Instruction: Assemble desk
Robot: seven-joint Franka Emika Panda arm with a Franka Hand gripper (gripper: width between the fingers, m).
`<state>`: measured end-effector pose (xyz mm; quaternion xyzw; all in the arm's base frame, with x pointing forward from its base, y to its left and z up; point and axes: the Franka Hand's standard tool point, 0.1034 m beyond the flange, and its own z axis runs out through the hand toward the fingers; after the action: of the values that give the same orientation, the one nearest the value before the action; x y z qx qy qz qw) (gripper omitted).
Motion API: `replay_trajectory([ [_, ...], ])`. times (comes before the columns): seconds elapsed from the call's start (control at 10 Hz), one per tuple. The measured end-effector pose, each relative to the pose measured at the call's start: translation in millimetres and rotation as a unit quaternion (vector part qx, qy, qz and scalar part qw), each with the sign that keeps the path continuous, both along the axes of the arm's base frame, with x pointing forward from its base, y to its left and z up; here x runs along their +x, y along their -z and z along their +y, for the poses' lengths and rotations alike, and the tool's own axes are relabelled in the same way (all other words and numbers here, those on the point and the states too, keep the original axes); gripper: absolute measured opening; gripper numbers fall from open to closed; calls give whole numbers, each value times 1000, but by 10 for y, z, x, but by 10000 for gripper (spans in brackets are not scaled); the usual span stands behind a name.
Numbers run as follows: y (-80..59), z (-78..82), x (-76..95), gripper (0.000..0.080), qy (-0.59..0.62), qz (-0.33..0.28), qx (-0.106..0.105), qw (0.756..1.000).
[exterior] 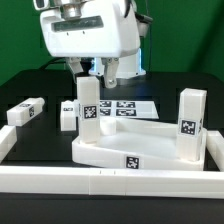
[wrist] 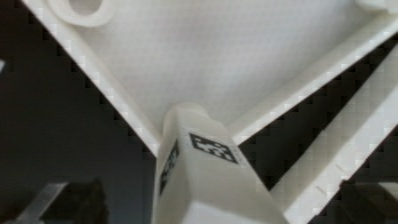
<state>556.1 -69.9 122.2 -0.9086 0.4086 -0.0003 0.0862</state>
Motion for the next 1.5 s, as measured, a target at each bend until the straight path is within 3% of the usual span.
replay_trajectory([
  [0.1, 0, -1, 0, 648, -35, -5, -3, 999],
  [0.4, 15, -39, 5, 649, -212, -19, -42, 976],
  [0.6, 32, -57, 28, 649, -305, -31, -59, 950],
  [1.1, 60, -70, 75, 649, -508, -55, -86, 856],
  [1.2, 63, -71, 73, 526, -512, -57, -86, 853],
  [1.3, 64, -70, 73, 526, -511, -57, -85, 853],
  [1.5, 63, -71, 73, 287, -511, -57, -86, 853],
])
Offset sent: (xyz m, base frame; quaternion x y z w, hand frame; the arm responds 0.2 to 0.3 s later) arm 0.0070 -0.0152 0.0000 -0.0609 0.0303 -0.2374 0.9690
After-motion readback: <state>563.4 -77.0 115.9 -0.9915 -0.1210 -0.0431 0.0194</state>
